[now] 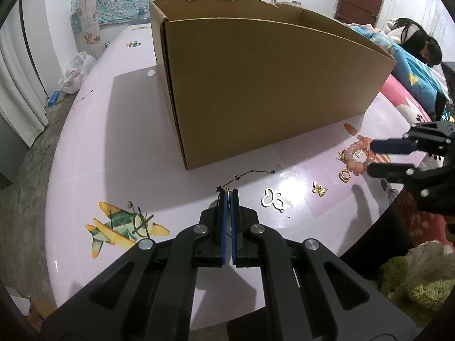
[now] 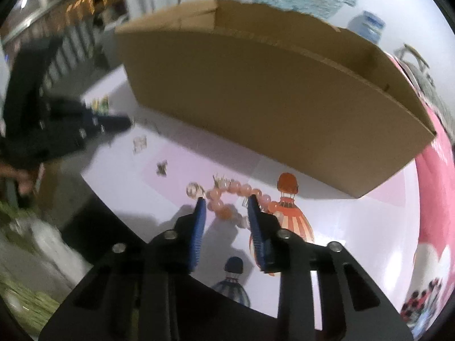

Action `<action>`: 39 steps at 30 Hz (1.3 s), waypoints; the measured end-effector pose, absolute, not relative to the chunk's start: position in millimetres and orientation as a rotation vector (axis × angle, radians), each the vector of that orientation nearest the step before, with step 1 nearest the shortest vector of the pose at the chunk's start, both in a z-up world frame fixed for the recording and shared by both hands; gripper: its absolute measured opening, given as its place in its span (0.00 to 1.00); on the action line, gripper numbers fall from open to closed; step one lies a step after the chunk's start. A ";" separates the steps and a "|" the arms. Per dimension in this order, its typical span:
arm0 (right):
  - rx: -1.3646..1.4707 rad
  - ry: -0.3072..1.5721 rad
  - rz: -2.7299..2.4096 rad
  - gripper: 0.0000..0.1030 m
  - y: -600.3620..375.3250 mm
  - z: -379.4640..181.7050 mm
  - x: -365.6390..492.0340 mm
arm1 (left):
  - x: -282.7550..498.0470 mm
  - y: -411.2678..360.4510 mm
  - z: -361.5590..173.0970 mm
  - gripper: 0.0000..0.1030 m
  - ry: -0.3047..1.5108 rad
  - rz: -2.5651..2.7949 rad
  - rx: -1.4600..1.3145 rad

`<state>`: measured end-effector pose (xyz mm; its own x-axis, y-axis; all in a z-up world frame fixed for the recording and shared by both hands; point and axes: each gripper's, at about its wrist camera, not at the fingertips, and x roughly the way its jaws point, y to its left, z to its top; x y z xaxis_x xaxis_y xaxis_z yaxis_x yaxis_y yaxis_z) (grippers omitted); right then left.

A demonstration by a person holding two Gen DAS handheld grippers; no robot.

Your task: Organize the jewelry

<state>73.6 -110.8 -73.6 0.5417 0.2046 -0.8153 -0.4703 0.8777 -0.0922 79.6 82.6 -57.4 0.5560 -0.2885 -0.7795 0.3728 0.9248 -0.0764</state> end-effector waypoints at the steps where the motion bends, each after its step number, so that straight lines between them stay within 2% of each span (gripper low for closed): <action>1: -0.347 0.916 0.409 0.25 -109.6 -76.5 73.2 | 79.6 82.6 -57.4 0.02 0.901 -0.391 0.102; 2: -0.381 0.906 0.410 0.25 -107.9 -77.8 71.9 | 79.6 82.8 -57.3 0.02 0.900 -0.390 0.101; 4: -0.406 0.918 0.423 0.10 -107.0 -81.6 72.0 | 80.4 83.3 -57.4 0.02 0.899 -0.388 0.101; 8: -0.329 0.905 0.431 0.09 -117.4 -76.2 72.0 | 80.7 85.6 -56.6 0.02 0.897 -0.388 0.097; 17: -0.030 0.762 0.257 0.09 -193.5 -25.9 74.4 | 80.2 85.0 -56.7 0.02 0.892 -0.388 0.103; 21: -0.075 0.747 0.149 0.10 -202.5 -27.8 75.8 | 79.7 83.9 -57.3 0.02 0.889 -0.384 0.106; 23: -0.109 0.801 0.144 0.10 -194.1 -39.4 87.5 | 79.2 84.3 -57.6 0.02 0.888 -0.384 0.105; 24: -0.131 0.827 0.142 0.11 -187.8 -45.8 89.2 | 79.2 84.3 -57.7 0.02 0.888 -0.384 0.106; 26: -0.160 0.854 0.150 0.23 -179.1 -53.5 88.7 | 79.3 84.3 -57.8 0.02 0.888 -0.384 0.107; 27: -0.164 0.848 0.153 0.35 -177.2 -54.7 86.5 | 79.6 84.0 -57.8 0.02 0.888 -0.382 0.108; 28: -0.157 0.828 0.161 0.39 -173.7 -52.8 83.3 | 79.1 83.7 -57.6 0.02 0.888 -0.382 0.109; 34: 0.034 0.877 0.287 0.39 -158.2 -63.9 84.0 | 79.4 82.7 -57.3 0.02 0.887 -0.379 0.103; 39: 0.044 0.915 0.248 0.39 -144.5 -80.9 86.5 | 78.6 82.9 -57.5 0.02 0.887 -0.378 0.095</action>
